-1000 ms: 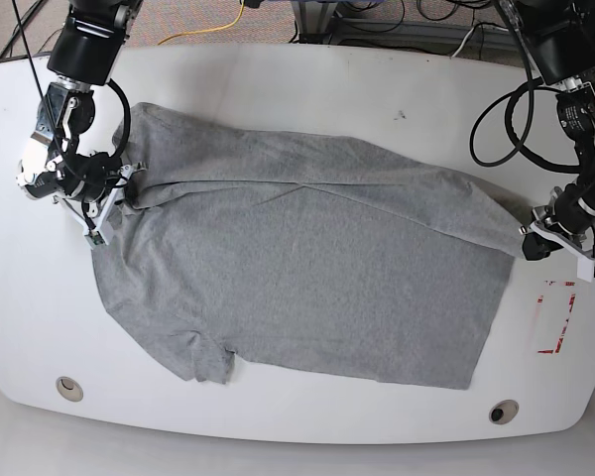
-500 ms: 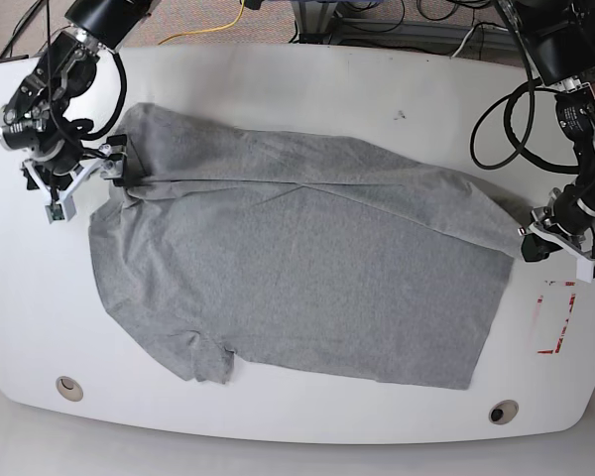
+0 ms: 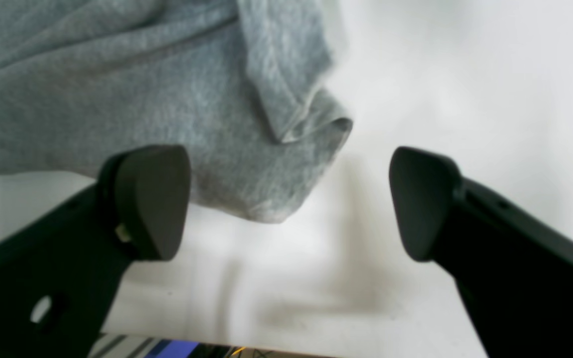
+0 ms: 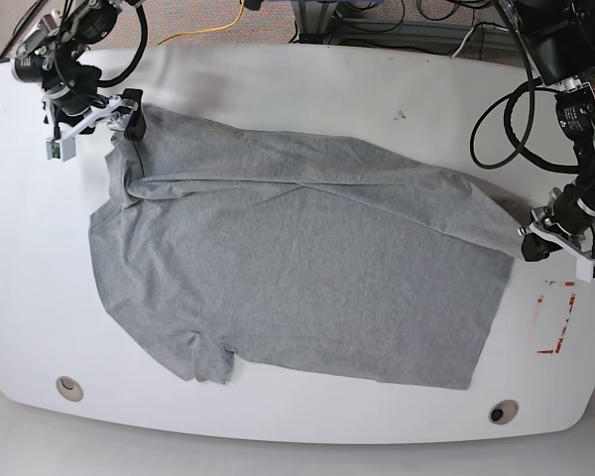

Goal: Layout the t-shirt on the table in an organized manner, then fold the t-shirt properly
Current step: 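Pull both grippers apart to stretch the t-shirt's shoulder line taut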

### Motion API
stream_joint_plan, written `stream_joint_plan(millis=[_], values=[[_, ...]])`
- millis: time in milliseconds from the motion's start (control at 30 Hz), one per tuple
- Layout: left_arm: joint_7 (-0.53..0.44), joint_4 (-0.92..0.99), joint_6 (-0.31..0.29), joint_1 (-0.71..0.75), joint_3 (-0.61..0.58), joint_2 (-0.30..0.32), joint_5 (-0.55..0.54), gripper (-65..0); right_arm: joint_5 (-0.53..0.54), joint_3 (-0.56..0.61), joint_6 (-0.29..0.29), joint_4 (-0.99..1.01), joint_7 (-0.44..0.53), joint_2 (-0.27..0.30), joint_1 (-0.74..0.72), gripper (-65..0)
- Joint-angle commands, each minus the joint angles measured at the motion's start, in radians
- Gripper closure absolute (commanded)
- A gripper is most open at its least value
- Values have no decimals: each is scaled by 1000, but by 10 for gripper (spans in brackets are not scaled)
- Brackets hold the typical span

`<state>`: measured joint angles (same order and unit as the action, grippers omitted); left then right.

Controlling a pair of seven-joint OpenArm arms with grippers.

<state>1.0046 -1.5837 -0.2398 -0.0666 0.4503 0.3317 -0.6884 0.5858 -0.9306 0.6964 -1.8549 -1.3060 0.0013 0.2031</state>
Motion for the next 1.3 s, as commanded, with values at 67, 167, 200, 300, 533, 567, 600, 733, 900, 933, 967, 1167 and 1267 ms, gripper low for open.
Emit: stream_joint_plan(millis=[67, 167, 200, 300, 533, 567, 600, 733, 900, 933, 967, 1167, 1267], values=[[-17, -16, -3, -17, -43, 31, -17, 0, 29, -5, 2, 59, 27, -4, 2, -604], [-17, -16, -3, -17, -54, 36, -17, 0, 30, -5, 2, 126, 44, -5, 2, -604], [-17, -16, -3, -17, -54, 36, -17, 0, 30, -5, 2, 143, 53, -5, 2, -604], [-17, -16, -3, -17, -54, 37, -20, 0, 30, -5, 2, 180, 72, -5, 2, -604], [-17, -16, -3, -17, -54, 39, -18, 0, 32, 17, 2, 191, 65, -14, 3, -604], [-17, -16, -3, -17, -54, 39, -18, 0, 32, 26, 2, 191, 64, -22, 3, -604], [-17, -16, -3, -17, -54, 39, -18, 0, 32, 34, 2, 191, 64, -31, 3, -602], [-17, -16, -3, -17, -52, 40, -18, 0, 32, 51, 2, 191, 62, -44, 5, -553], [-17, -16, -3, -17, -52, 40, -18, 0, 30, 51, 2, 191, 62, -60, 6, -442], [-17, -16, -3, -17, -52, 40, -18, 0, 30, 51, 2, 191, 62, -60, 6, -419], [-17, -16, -3, -17, -52, 40, -18, 0, 30, 51, 2, 191, 62, -60, 6, -393], [-17, -16, -3, -17, -52, 40, -18, 0, 30, 51, 2, 191, 62, -57, 6, -174], [-17, -16, -3, -17, -52, 40, -18, 0, 30, 51, 2, 189, 61, -57, 11, -65]])
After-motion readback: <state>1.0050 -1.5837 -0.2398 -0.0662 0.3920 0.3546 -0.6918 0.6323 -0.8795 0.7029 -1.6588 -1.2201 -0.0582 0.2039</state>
